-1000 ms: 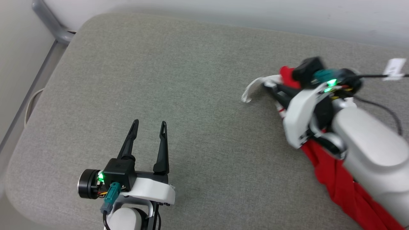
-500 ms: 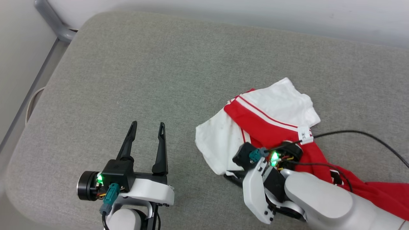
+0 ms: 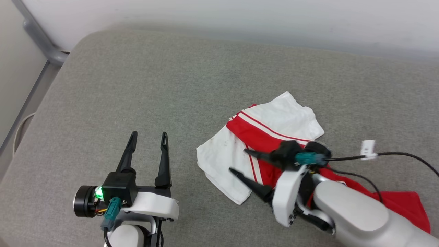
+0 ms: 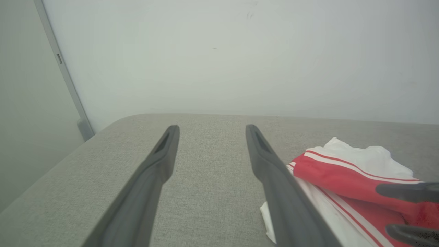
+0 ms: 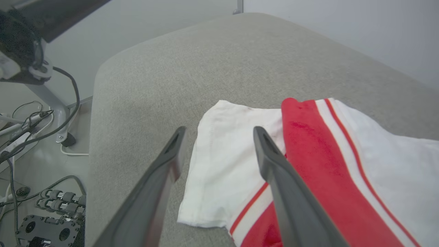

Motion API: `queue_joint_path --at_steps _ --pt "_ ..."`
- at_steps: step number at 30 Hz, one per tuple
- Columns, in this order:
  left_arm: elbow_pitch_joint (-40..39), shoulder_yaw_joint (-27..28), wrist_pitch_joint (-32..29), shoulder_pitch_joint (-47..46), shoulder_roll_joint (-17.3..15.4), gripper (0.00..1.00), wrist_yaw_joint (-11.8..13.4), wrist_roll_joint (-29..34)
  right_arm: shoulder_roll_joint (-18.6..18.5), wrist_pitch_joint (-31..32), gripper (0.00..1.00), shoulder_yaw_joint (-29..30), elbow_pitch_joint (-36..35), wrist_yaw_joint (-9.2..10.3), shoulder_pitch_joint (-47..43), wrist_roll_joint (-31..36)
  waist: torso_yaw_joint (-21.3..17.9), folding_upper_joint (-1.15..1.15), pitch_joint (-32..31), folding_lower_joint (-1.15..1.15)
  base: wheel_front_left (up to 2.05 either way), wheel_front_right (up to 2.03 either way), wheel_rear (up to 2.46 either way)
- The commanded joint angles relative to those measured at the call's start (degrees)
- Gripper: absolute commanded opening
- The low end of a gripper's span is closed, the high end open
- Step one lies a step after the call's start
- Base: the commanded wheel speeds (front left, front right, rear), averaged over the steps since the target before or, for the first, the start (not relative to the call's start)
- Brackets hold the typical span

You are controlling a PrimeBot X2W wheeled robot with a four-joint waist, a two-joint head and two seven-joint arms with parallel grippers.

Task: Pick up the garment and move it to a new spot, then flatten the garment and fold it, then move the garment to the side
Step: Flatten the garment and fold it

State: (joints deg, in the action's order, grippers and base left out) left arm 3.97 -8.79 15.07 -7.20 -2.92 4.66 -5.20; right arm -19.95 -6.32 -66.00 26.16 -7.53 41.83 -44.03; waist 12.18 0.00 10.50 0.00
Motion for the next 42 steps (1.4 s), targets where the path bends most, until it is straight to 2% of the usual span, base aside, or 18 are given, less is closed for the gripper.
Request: queue_joint_path --at_steps 1,5,11,14,17,20,24,27,28,33,37,42 --pt "-0.3 0.5 0.2 0.6 0.0 1.00 -0.4 0.6 -1.1 -2.2 1.00 2.4 -0.1 0.08 -1.2 0.9 -0.9 0.00 -0.8 0.00 0.00 0.00 0.00" --pt "-0.7 1.8 0.2 0.9 -0.1 1.00 -1.1 1.6 -2.3 -7.1 1.00 12.8 -0.1 0.07 -3.9 4.7 -2.2 0.00 -1.9 0.00 0.00 0.00 0.00" --pt "-1.4 2.7 0.2 1.9 -0.1 1.00 -1.6 2.2 -4.4 -8.6 1.00 30.7 -1.8 0.07 -6.4 13.5 -3.0 0.00 -2.6 0.00 0.00 0.00 0.00" --pt "-1.7 2.5 0.2 2.2 0.0 1.00 -1.8 2.3 -5.2 -7.2 1.00 36.0 -3.1 0.07 -6.1 17.1 -2.8 0.00 -2.5 0.00 0.00 0.00 0.00" --pt "-2.1 2.1 0.2 2.1 0.0 1.00 -2.0 2.3 -6.1 -3.7 1.00 38.7 -4.5 0.07 -3.8 19.8 -2.2 0.00 -1.8 0.00 0.00 0.00 0.00" --pt "-2.4 1.6 0.2 1.3 0.0 1.00 -2.2 2.2 -7.5 2.1 1.00 37.4 -5.2 0.07 -1.2 19.7 -1.3 0.00 -0.8 0.00 0.00 0.00 0.00" --pt "-2.8 0.4 0.2 0.2 0.0 1.00 -2.3 1.8 -11.6 13.0 1.00 30.2 -4.5 0.08 3.9 17.2 0.3 0.00 1.1 0.00 0.00 0.00 0.00" --pt "-3.3 -0.7 0.2 -0.9 0.0 1.00 -1.8 1.1 -14.5 22.9 1.00 23.5 -3.8 0.08 7.6 12.7 1.8 0.00 2.6 0.00 0.00 0.00 0.00" --pt "-3.3 -0.7 0.2 -0.9 0.0 1.00 -1.8 1.1 -14.5 22.9 1.00 23.5 -3.8 0.08 7.6 12.7 1.8 0.00 2.6 0.00 0.00 0.00 0.00" --pt "-4.2 -2.9 0.2 -2.5 0.1 1.00 -1.0 -0.1 -18.0 36.1 1.00 14.4 -3.7 0.08 14.4 4.3 4.2 0.00 5.7 0.00 0.00 0.00 0.00" --pt "-4.5 -4.7 0.2 -4.1 0.1 1.00 -0.4 -1.0 -18.5 41.0 1.00 9.8 -1.9 0.08 19.4 1.2 6.1 0.00 8.5 0.00 0.00 0.00 0.00" --pt "-4.9 -6.8 0.2 -5.9 0.1 1.00 0.6 -2.3 -16.5 42.7 1.00 5.9 2.6 0.08 22.6 -0.9 8.2 0.00 11.4 0.00 0.00 0.00 0.00"
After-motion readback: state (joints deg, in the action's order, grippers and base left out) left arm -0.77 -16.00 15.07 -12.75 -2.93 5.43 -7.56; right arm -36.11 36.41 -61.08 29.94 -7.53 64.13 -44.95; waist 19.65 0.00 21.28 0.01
